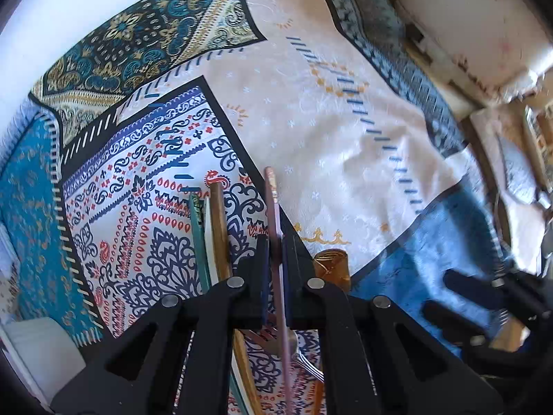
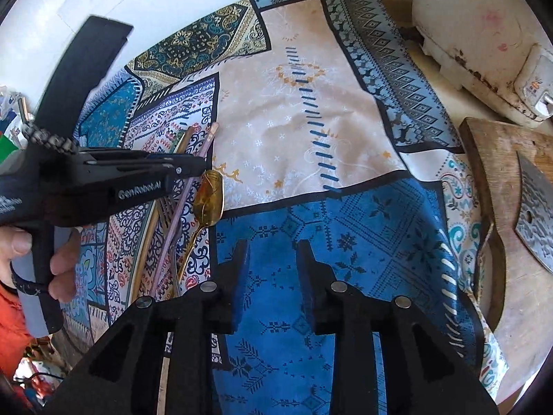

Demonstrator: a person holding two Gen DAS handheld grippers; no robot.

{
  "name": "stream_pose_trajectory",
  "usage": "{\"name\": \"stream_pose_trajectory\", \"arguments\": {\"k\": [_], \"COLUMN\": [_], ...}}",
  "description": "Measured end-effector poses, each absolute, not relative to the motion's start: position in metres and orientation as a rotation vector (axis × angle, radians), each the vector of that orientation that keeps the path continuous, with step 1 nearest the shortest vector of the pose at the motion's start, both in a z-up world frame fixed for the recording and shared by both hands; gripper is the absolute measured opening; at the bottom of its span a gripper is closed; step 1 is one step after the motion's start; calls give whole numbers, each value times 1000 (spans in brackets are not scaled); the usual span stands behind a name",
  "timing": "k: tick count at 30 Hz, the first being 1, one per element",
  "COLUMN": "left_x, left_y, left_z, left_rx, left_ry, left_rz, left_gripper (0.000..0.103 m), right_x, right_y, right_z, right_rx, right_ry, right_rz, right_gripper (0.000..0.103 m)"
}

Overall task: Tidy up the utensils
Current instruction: 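Grasp the copper chopstick with the left tool while the right grasps the gold spoon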

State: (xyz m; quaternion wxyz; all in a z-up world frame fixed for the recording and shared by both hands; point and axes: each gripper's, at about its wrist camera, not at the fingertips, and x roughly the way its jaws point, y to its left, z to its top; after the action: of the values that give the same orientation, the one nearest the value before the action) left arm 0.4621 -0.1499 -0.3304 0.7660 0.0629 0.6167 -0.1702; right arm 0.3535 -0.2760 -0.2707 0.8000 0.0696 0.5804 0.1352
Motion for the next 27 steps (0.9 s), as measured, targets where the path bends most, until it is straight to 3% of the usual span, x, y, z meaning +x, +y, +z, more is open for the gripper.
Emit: {"name": "stream_pose_trajectory", "arguments": {"k": [5, 9, 17, 19, 21, 27], "left_x": [448, 428, 390, 384, 379, 364], "left_y": [-125, -100, -49, -39, -32, -21], "left_z": [-299, -271, -243, -238, -234, -223], "left_rx": [49, 49, -22, -51, -61, -73], "left_ry": [1264, 1168, 1049, 1035, 1020, 985], "left_rz": [-353, -323, -238, -227, -212, -201], "left_gripper": [5, 5, 5, 4, 4, 4], "right_x": [363, 373, 394, 395, 396, 396], "right_y": [-256, -238, -207, -202, -199, -204], "right_z": [-280, -281, -288, -289, -290, -288], "right_rx": [152, 139, 159, 167, 172, 227], "right_ry": [1256, 1238, 1242, 1223, 1216, 1212], "right_rz": [305, 300, 246, 209, 182, 180], "right_gripper": [26, 39, 40, 38, 23, 20]}}
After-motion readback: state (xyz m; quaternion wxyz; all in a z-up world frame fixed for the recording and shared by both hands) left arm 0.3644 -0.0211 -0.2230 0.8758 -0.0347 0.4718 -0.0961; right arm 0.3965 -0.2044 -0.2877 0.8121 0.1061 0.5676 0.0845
